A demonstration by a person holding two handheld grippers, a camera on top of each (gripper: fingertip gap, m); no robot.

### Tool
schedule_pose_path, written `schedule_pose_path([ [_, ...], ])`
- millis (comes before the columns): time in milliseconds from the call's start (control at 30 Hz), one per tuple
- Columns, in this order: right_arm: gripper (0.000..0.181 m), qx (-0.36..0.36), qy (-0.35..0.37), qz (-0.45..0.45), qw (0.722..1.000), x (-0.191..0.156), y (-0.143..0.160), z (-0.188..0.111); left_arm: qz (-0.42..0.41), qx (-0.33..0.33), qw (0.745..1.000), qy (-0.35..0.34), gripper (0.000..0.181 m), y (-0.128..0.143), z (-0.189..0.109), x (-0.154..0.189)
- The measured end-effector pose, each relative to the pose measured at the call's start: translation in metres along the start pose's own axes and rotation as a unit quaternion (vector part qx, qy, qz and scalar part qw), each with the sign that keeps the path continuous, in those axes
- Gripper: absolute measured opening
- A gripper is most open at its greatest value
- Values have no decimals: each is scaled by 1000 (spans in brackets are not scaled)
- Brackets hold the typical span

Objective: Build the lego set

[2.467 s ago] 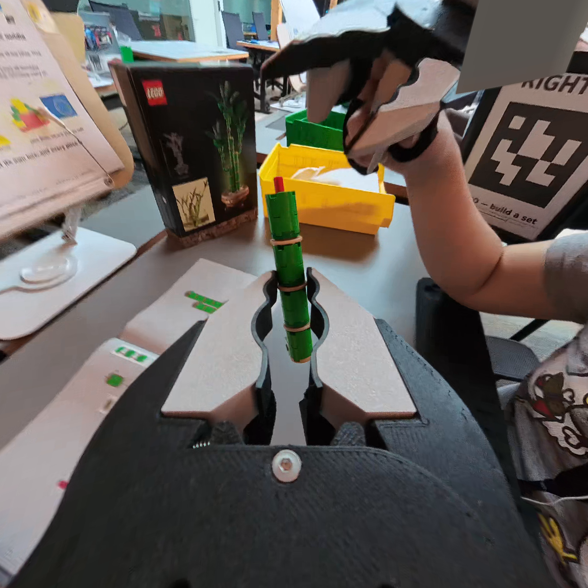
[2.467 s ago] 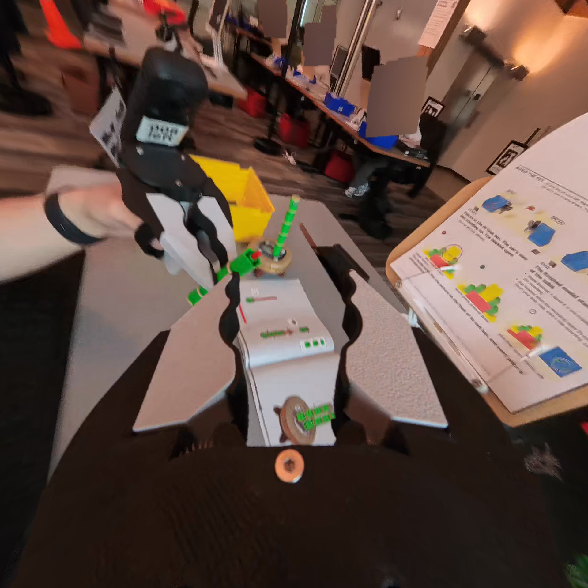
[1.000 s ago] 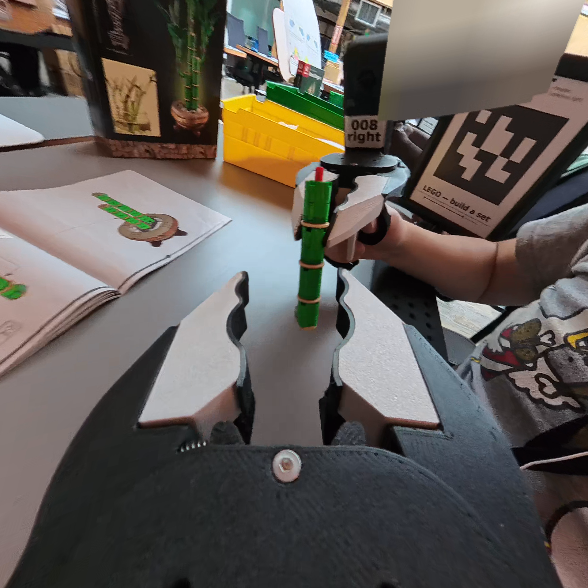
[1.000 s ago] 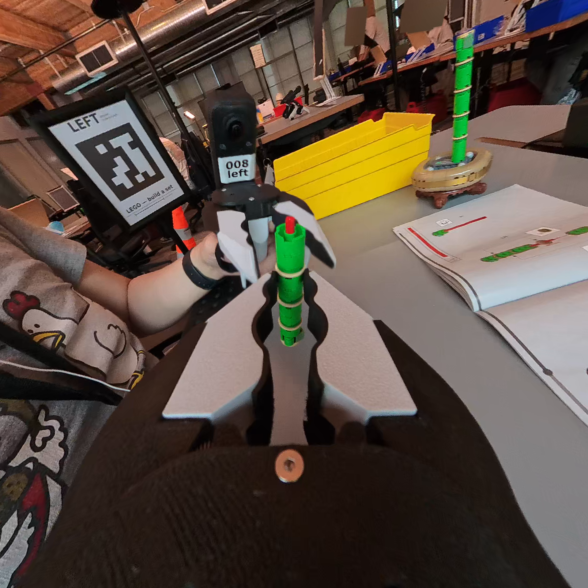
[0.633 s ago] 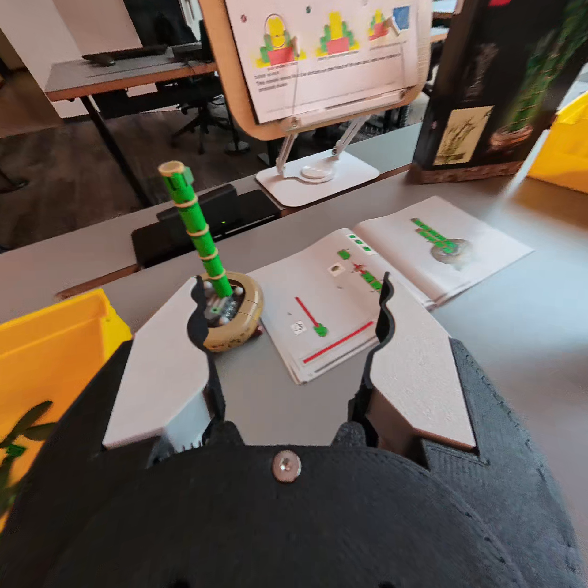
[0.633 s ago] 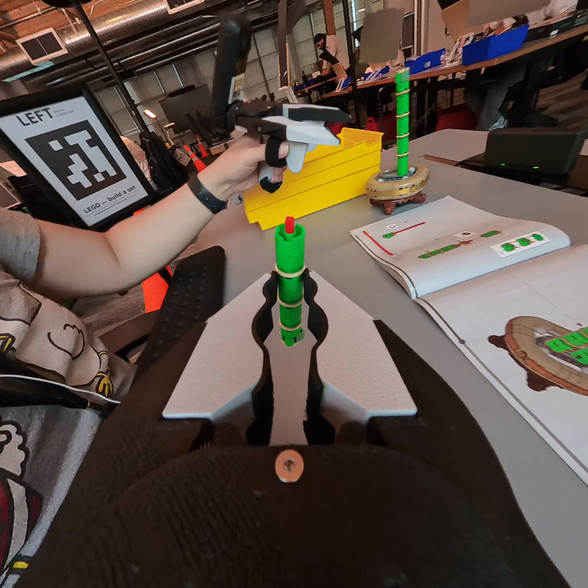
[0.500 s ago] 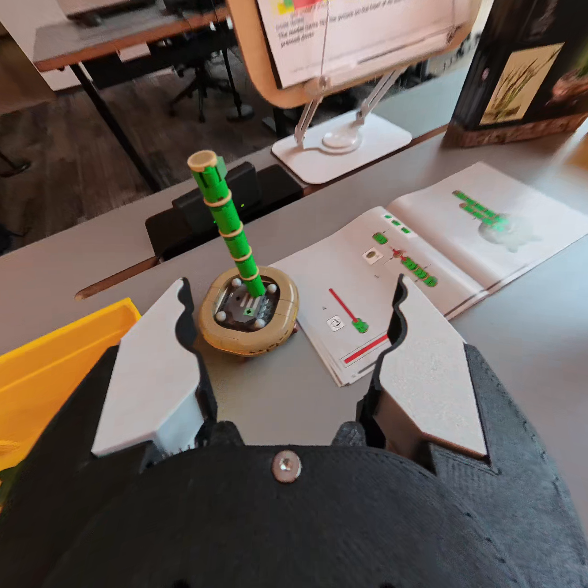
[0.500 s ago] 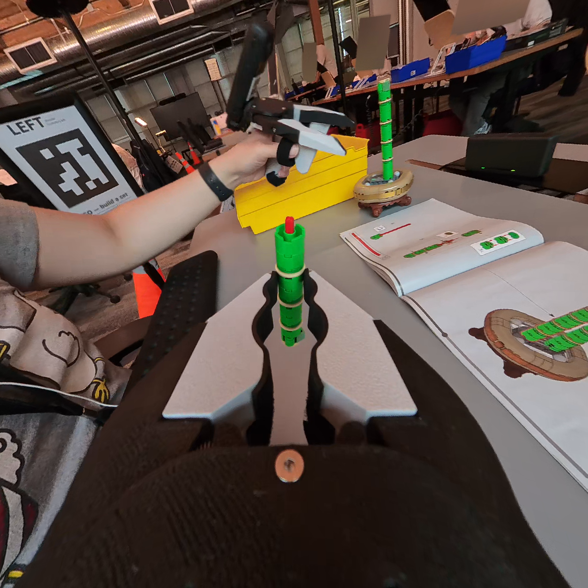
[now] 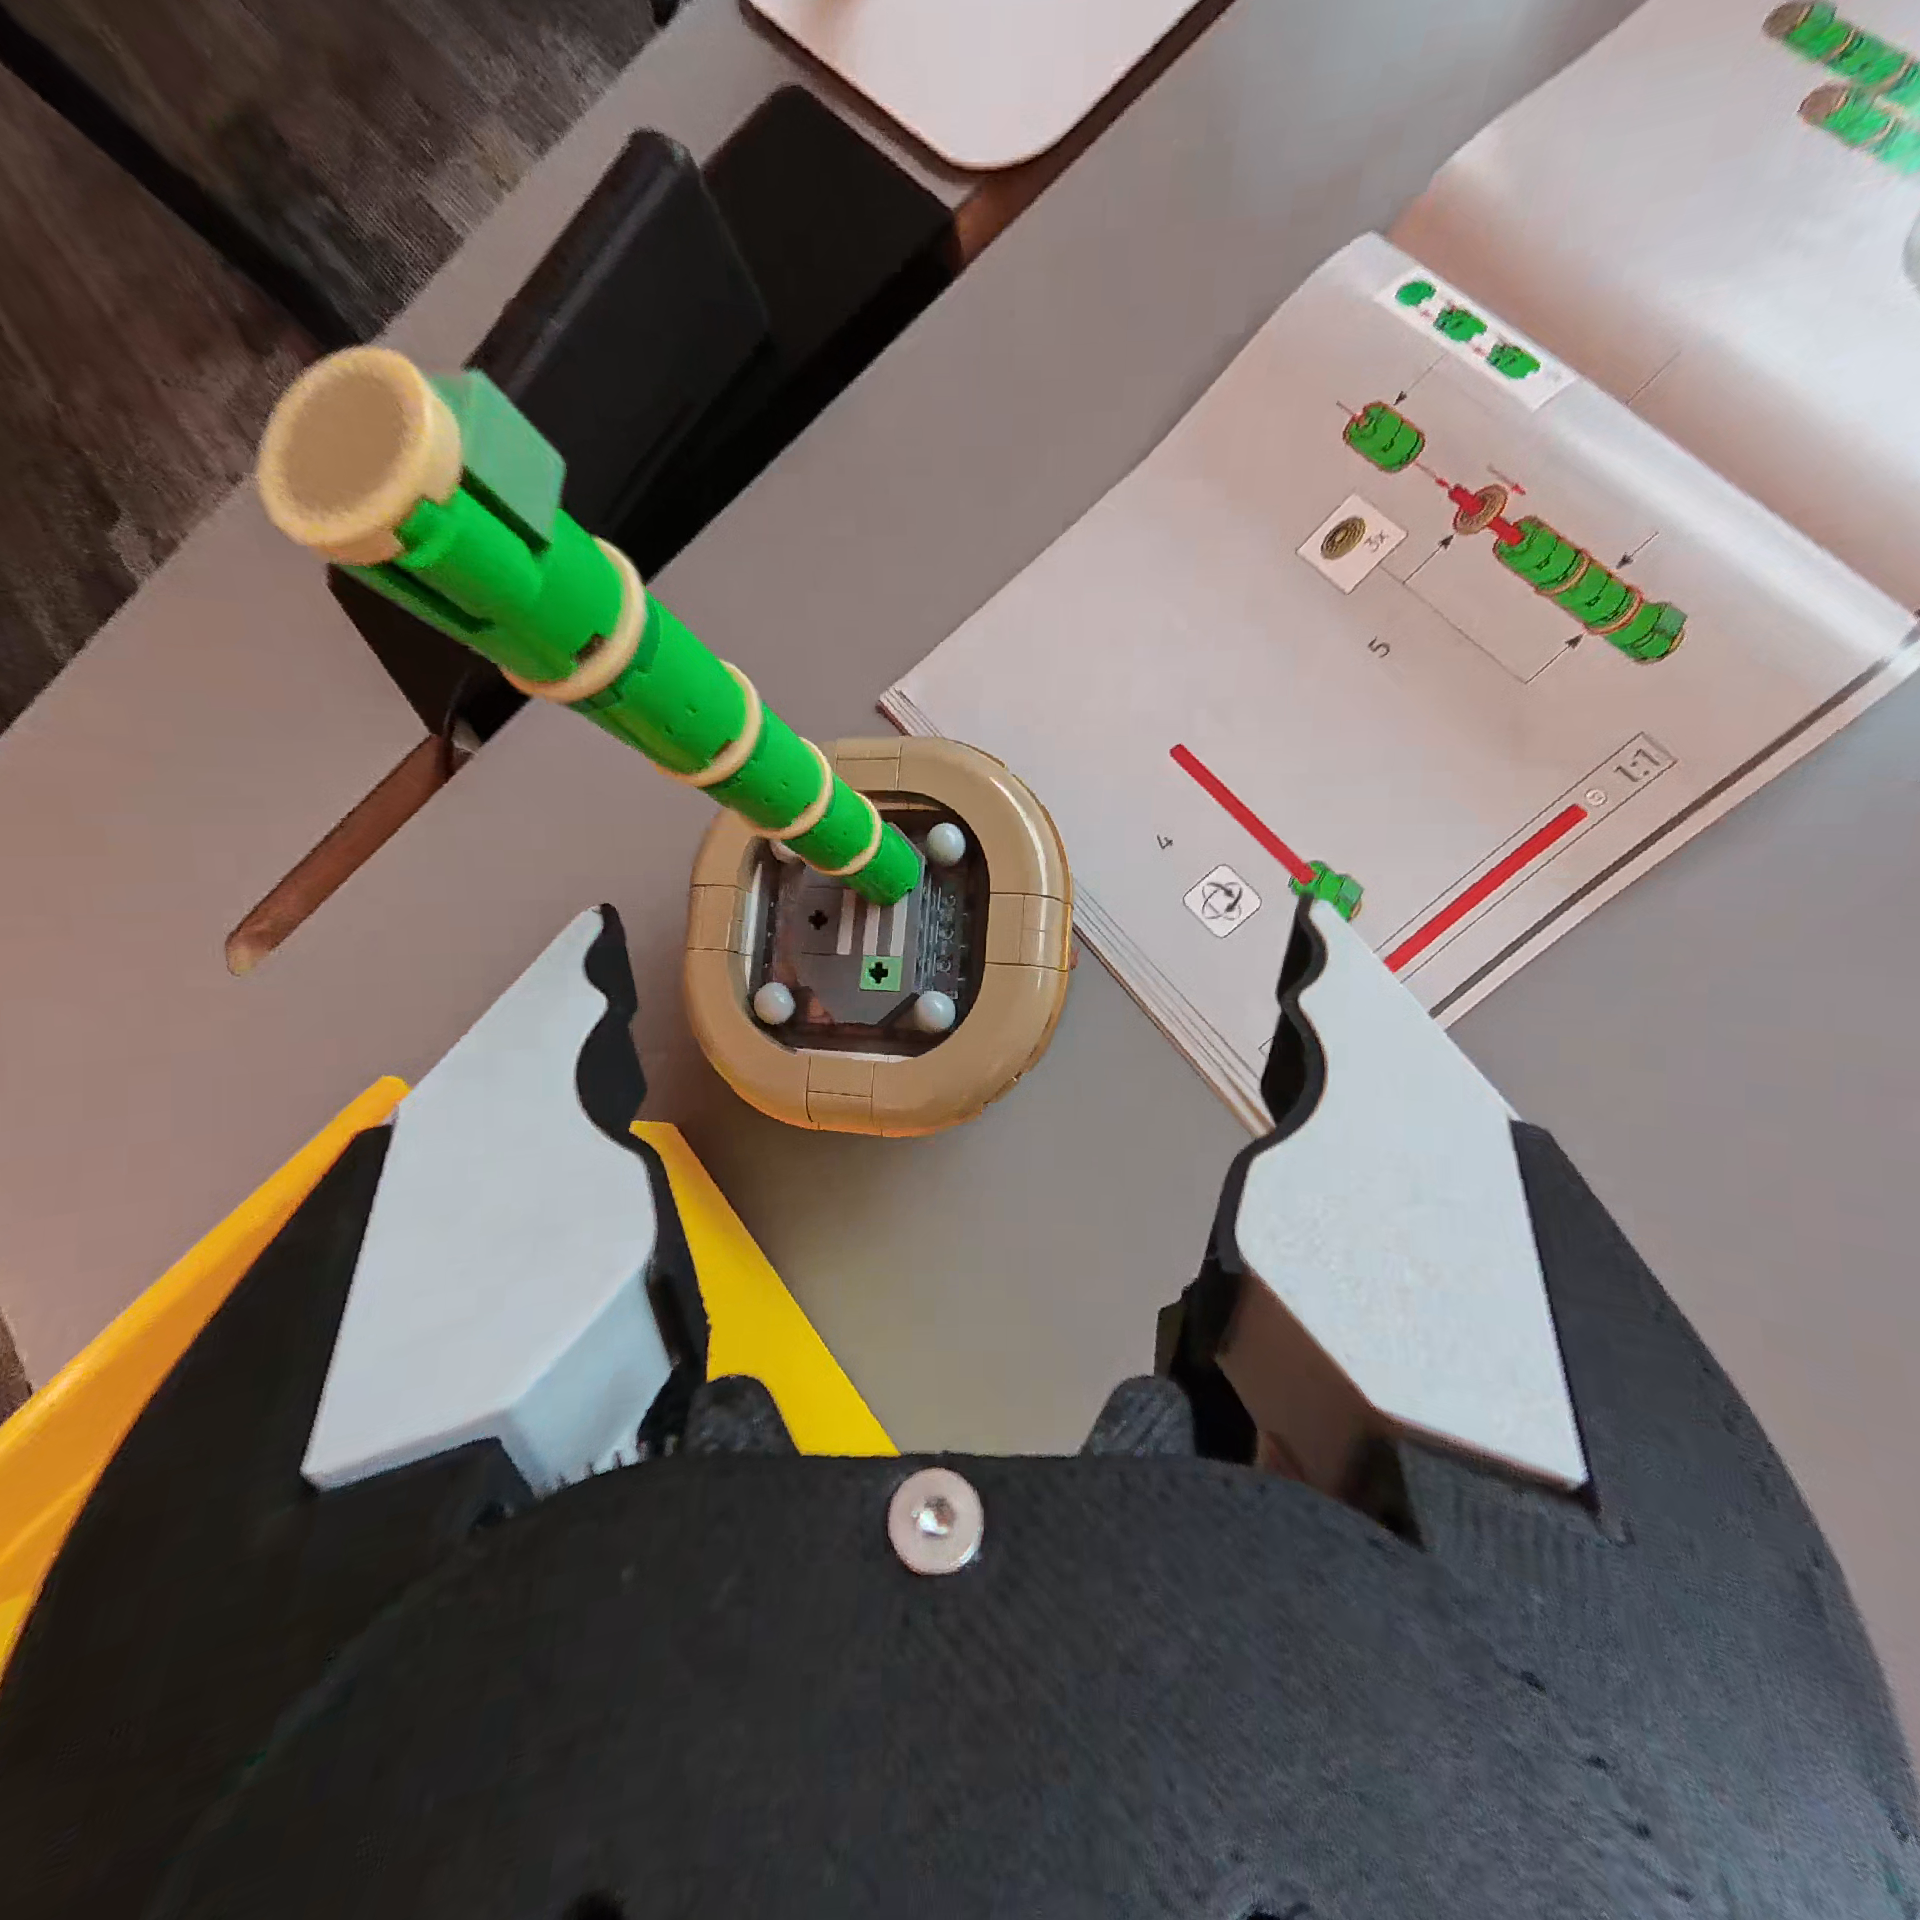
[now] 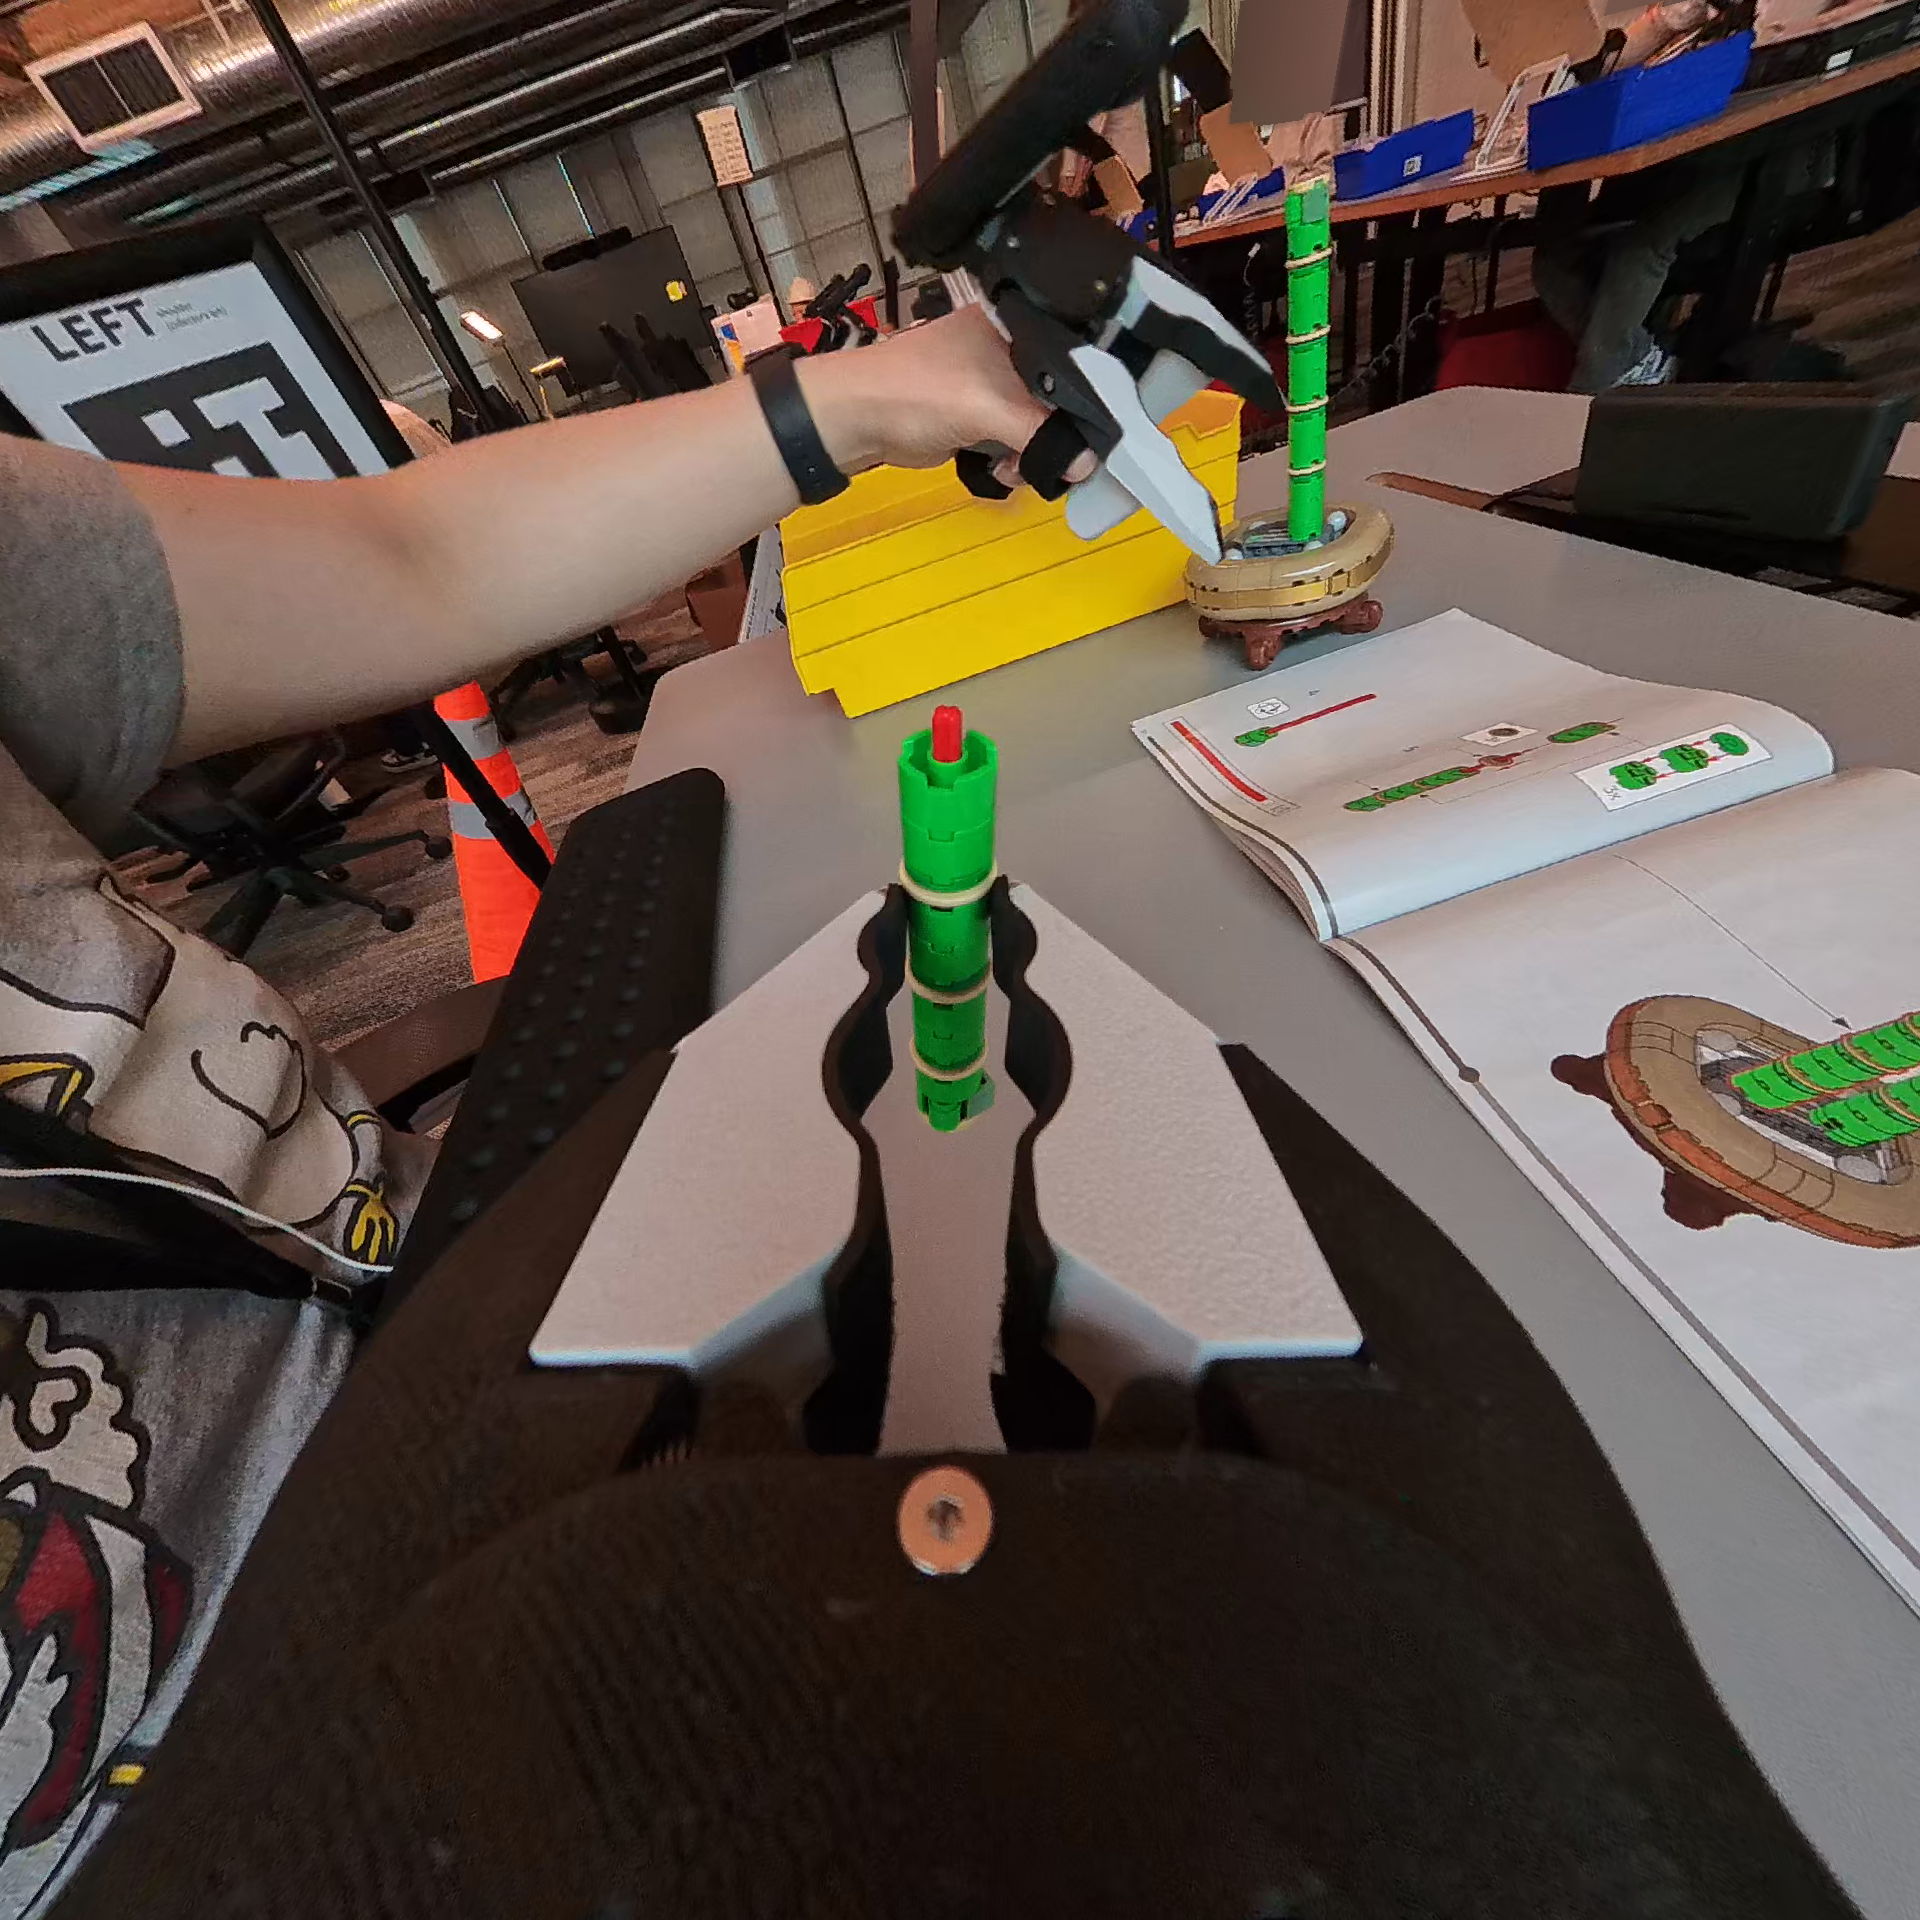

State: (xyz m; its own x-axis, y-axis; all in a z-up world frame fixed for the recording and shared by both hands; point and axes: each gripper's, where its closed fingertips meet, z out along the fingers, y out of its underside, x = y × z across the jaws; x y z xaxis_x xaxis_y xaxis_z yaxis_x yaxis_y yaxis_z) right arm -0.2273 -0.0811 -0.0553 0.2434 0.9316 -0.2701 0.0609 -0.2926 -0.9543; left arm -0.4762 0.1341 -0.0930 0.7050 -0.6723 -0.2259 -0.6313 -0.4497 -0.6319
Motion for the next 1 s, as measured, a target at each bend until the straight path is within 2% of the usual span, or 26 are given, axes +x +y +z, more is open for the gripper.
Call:
schedule_pose_path([
  [200,15,-3,-1,-5,1000,-1,0,-1,13,-83,996,30,121,17,22,-3],
  [267,15,-6,1,-9,1000,0,1,-2,27,-104,994,21,121,21,28,-8],
  [667,14,-12,-9,-16,1000,-4,1,-3,7,-131,991,26,111,26,43,-13],
  [1000,14,-16,-7,-26,1000,-6,1,-4,21,-172,985,-2,104,38,47,-18],
])
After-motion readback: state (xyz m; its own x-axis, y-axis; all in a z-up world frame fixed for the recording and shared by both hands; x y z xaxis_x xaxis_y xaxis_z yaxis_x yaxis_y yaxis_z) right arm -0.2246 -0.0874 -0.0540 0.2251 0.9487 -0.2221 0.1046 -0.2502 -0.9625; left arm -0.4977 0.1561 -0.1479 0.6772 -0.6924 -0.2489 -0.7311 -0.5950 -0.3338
